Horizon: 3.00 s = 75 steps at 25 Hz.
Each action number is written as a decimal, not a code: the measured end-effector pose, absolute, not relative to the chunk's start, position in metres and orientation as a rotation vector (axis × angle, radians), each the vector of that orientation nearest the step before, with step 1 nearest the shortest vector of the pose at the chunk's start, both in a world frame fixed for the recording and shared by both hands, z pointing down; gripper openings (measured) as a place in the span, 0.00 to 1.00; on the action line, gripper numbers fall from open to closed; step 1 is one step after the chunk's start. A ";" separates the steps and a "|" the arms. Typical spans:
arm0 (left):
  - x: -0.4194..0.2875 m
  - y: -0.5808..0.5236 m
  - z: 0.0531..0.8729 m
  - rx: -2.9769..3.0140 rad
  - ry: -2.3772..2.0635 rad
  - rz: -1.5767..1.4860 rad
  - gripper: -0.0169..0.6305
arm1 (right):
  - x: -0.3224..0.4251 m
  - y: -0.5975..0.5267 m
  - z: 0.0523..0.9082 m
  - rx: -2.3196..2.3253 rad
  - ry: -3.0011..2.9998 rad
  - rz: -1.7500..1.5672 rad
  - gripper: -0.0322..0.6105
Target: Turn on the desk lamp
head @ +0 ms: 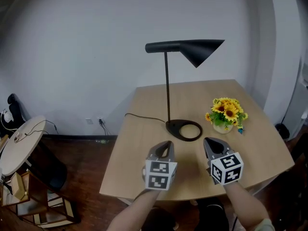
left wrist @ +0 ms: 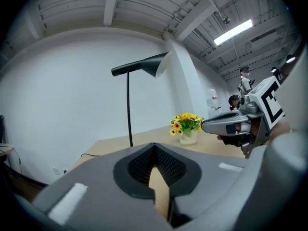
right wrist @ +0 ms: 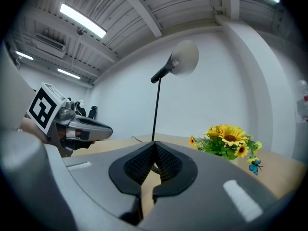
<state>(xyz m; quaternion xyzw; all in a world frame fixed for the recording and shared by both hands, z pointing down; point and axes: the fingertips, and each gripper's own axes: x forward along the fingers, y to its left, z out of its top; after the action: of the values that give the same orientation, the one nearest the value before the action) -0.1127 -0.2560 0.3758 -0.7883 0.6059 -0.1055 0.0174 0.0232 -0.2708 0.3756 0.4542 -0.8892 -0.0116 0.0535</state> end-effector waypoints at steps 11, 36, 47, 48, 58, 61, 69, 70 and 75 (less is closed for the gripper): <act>-0.128 -0.314 0.423 -2.519 1.939 -0.441 0.02 | 0.011 -0.312 0.402 1.377 -2.633 -0.032 0.05; -0.134 -0.419 0.439 -2.506 1.943 -0.552 0.02 | 0.024 -0.382 0.431 1.418 -2.562 0.046 0.05; -0.134 -0.465 0.453 -2.552 1.894 -0.639 0.02 | 0.018 -0.389 0.435 1.358 -2.601 0.112 0.05; -0.134 -0.468 0.456 -2.558 1.889 -0.646 0.02 | 0.018 -0.389 0.435 1.357 -2.609 0.122 0.05; -0.129 -0.478 0.472 -2.613 1.833 -0.755 0.02 | 0.017 -0.392 0.436 1.349 -2.633 0.152 0.05; -0.126 -0.480 0.475 -2.598 1.814 -0.811 0.02 | 0.018 -0.392 0.437 1.355 -2.643 0.173 0.05; -0.124 -0.480 0.477 -2.628 1.817 -0.825 0.02 | 0.022 -0.393 0.438 1.363 -2.650 0.203 0.05; -0.124 -0.480 0.478 -2.630 1.819 -0.825 0.02 | 0.022 -0.393 0.438 1.364 -2.650 0.204 0.05; -0.126 -0.480 0.481 -2.638 1.835 -0.820 0.02 | 0.022 -0.393 0.439 1.366 -2.658 0.218 0.05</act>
<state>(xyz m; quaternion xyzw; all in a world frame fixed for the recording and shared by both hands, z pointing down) -0.1261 -0.4801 0.4809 -0.7925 0.5511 -0.2462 -0.0872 0.0216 -0.3932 0.4386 0.4547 -0.8847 0.0726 0.0727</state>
